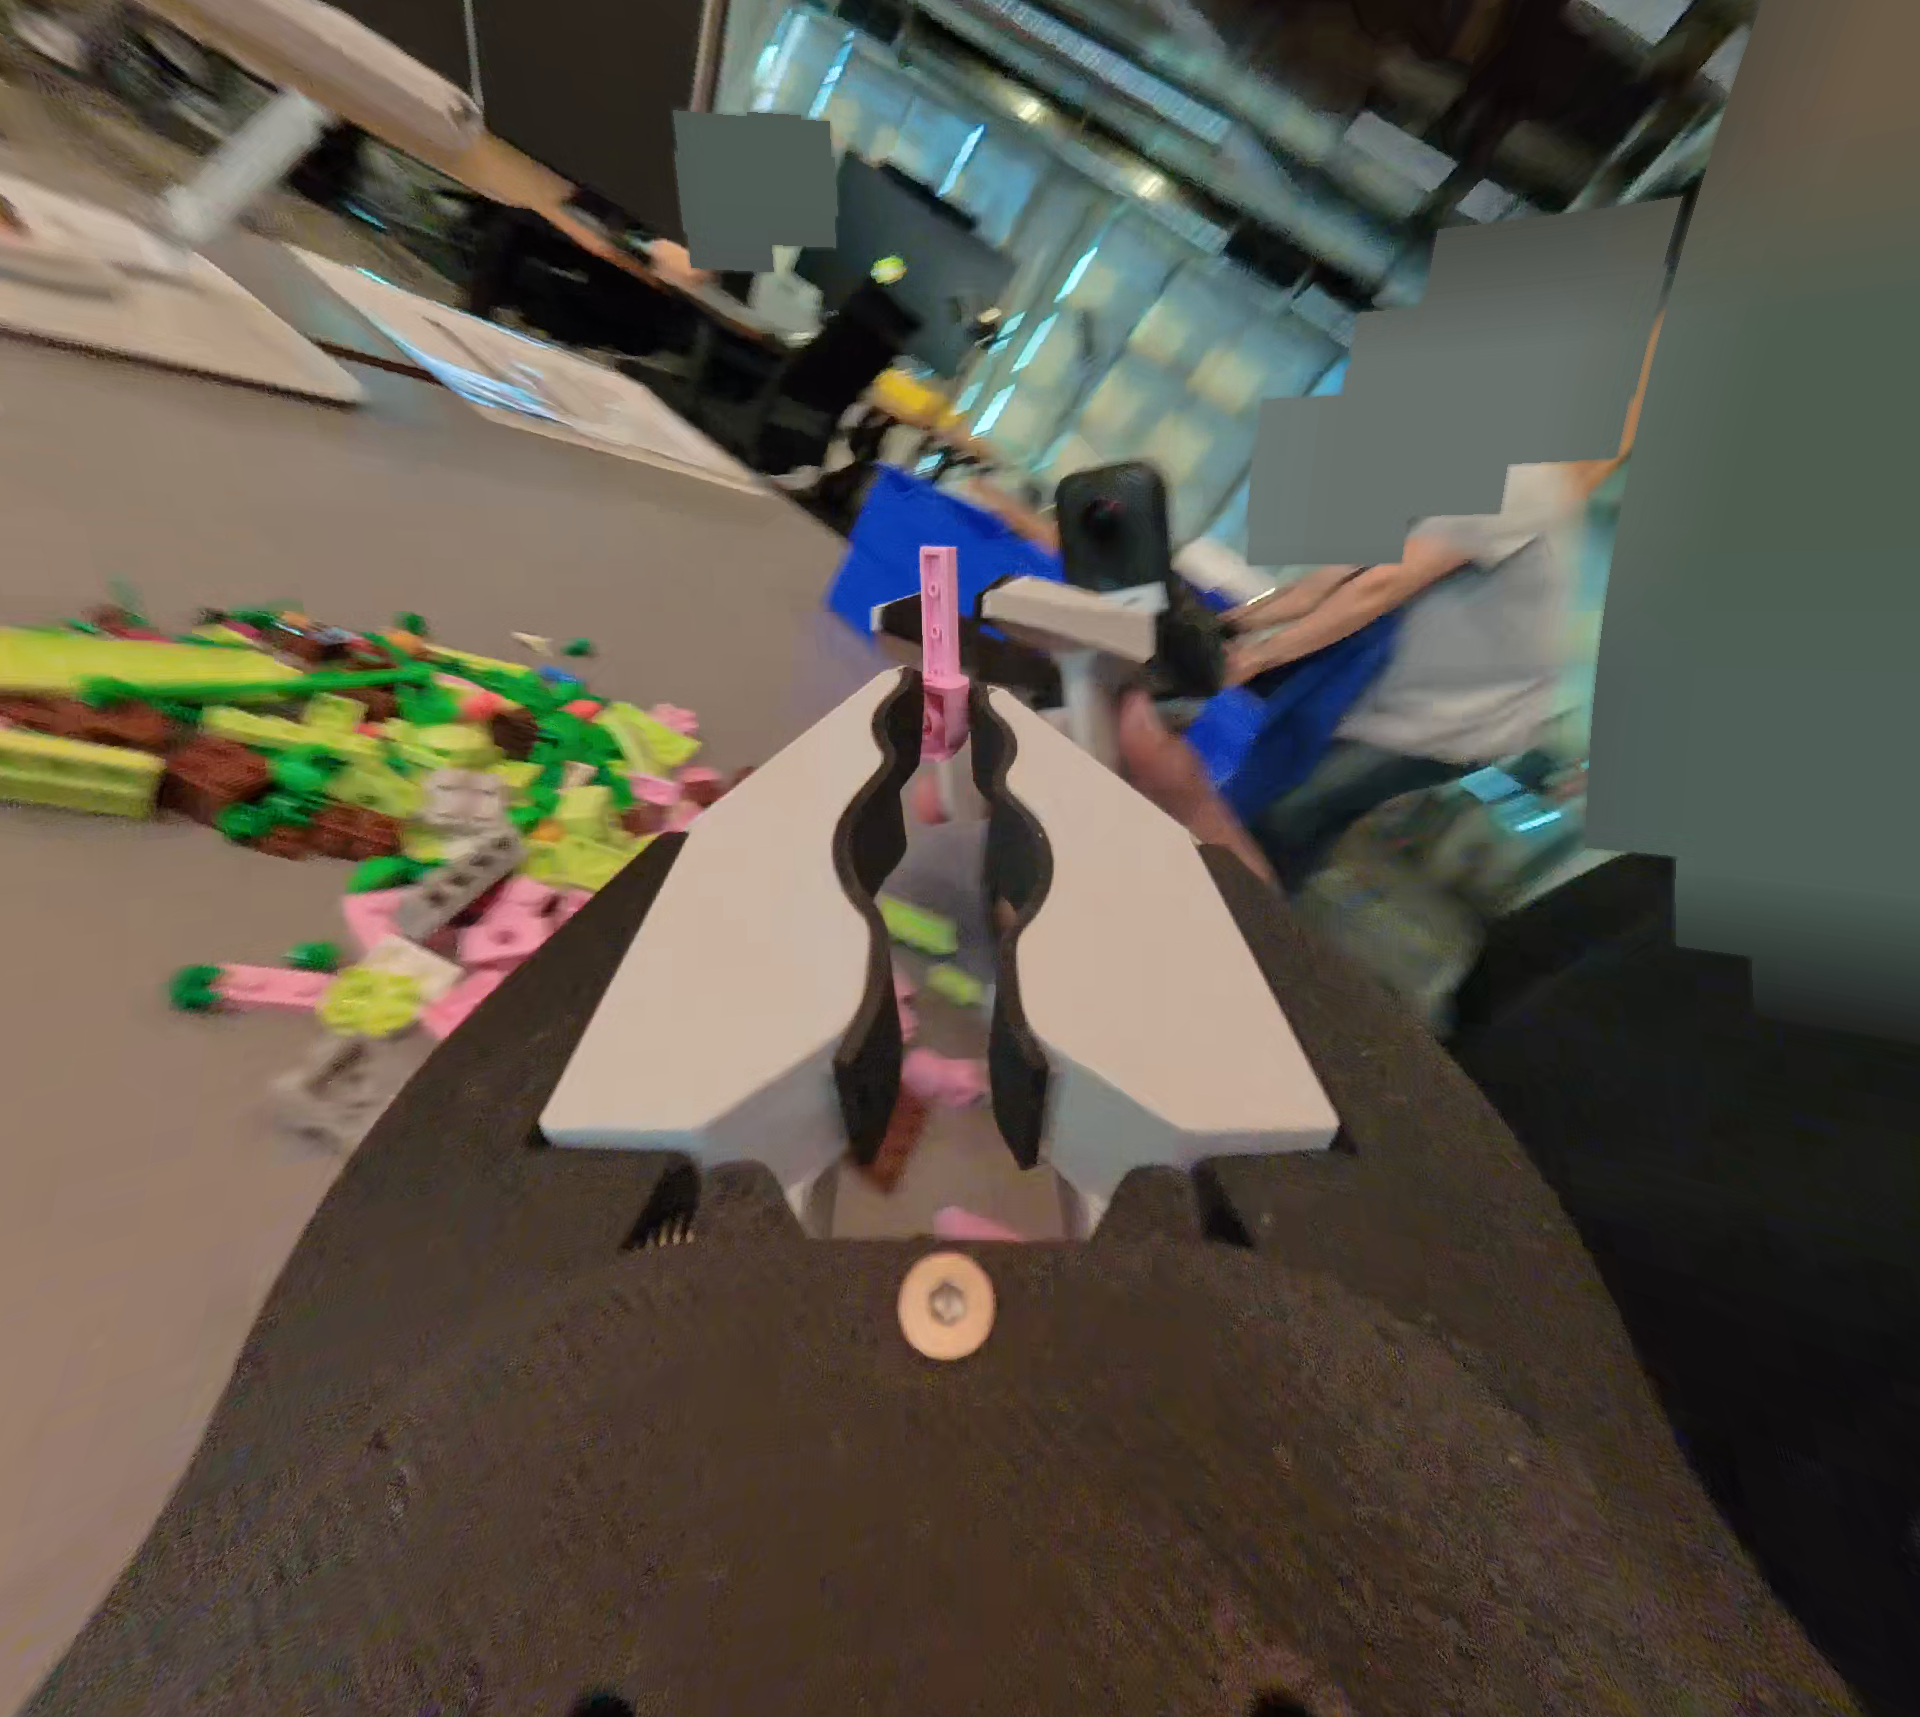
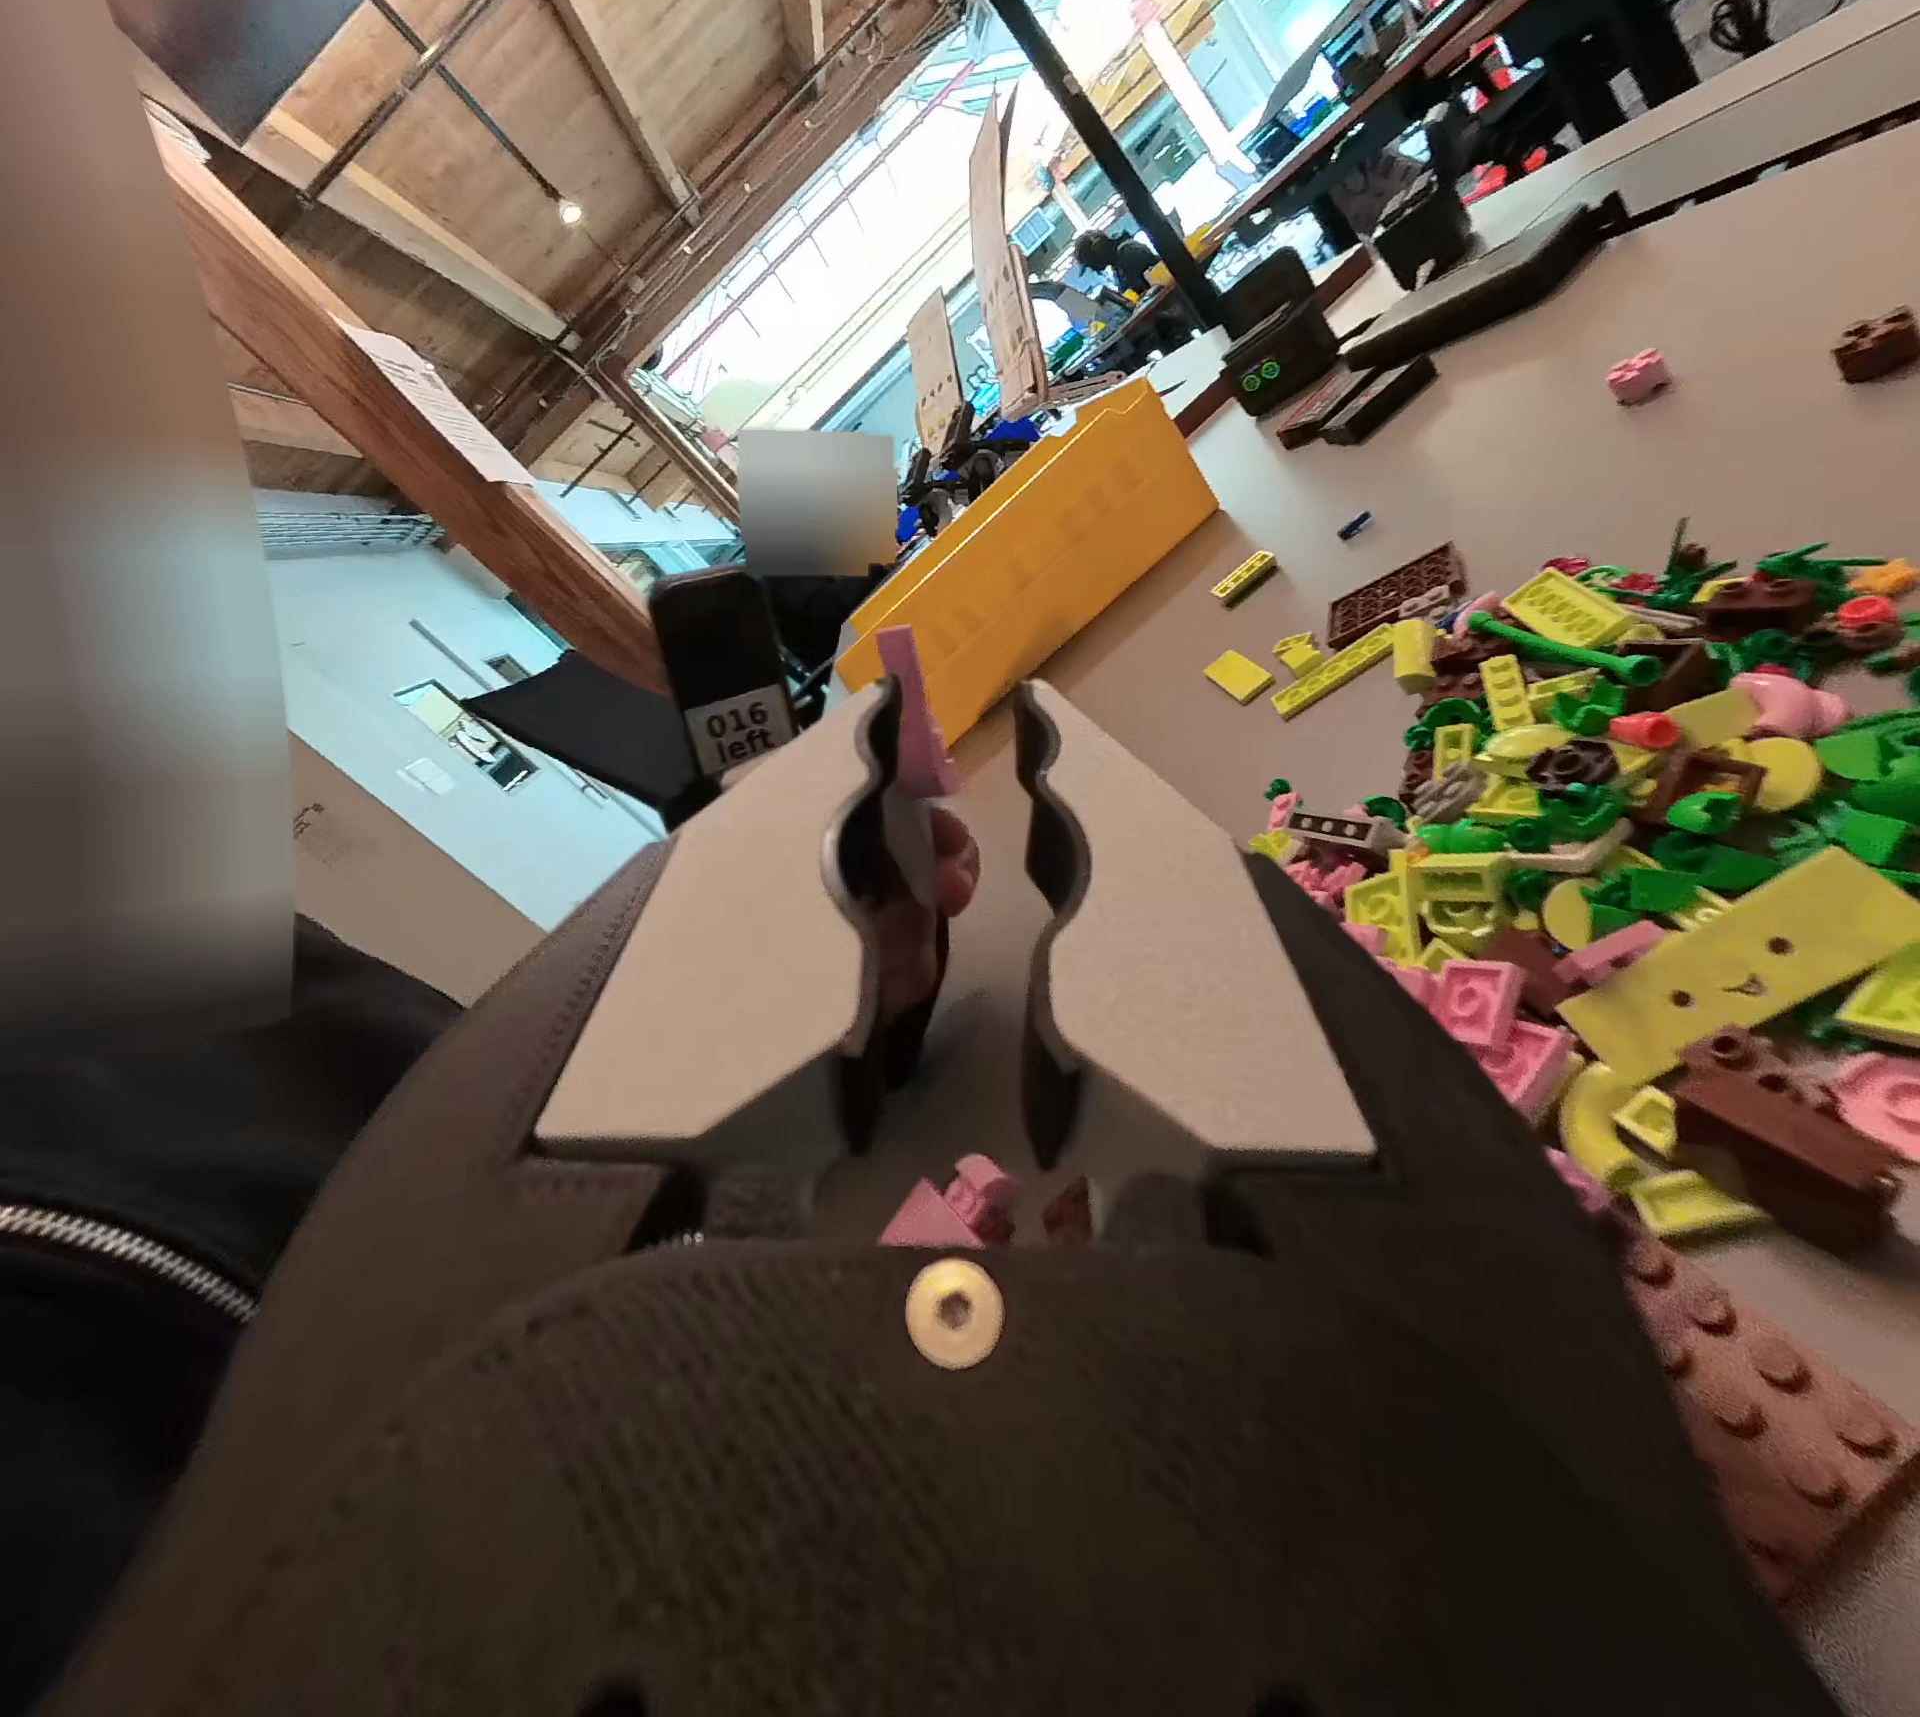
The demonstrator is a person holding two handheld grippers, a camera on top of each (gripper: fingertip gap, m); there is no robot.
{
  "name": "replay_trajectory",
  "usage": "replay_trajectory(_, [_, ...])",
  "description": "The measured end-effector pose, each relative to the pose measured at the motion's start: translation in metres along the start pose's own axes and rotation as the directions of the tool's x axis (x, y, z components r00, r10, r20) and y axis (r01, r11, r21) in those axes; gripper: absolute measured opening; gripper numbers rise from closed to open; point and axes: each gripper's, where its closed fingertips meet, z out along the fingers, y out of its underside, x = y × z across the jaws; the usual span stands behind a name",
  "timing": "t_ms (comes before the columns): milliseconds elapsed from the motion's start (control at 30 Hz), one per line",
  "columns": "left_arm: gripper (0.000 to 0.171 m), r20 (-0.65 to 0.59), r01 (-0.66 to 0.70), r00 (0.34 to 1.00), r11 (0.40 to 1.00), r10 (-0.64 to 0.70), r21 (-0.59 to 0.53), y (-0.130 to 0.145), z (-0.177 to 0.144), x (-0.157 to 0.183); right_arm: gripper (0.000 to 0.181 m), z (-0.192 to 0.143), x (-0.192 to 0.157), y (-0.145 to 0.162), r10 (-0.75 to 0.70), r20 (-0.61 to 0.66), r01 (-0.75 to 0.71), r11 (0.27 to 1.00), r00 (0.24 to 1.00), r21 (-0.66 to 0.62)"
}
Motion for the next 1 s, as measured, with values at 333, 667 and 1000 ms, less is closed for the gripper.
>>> replay_trajectory(333, [0.004, -0.295, 0.47, 0.84, 0.883, -0.455, -0.023, -0.003, -0.002, 0.013, 0.026, 0.002, -0.014, 0.003, 0.03, 0.097, -0.029, 0.999, 0.995, -0.016])
replay_trajectory(667, [0.003, -0.331, 0.396, 0.836, 0.899, -0.437, -0.187, 0.017, -0.003, 0.029, 0.01, 0.005, -0.045, 0.028, 0.261, 0.331, -0.201, 0.958, 0.907, -0.205])
replay_trajectory(1000, [0.004, -0.447, 0.525, 0.684, 0.815, -0.576, -0.247, 0.014, -0.007, 0.041, 0.0, 0.001, -0.056, 0.03, 0.15, 0.356, -0.073, 0.972, 0.922, -0.222])
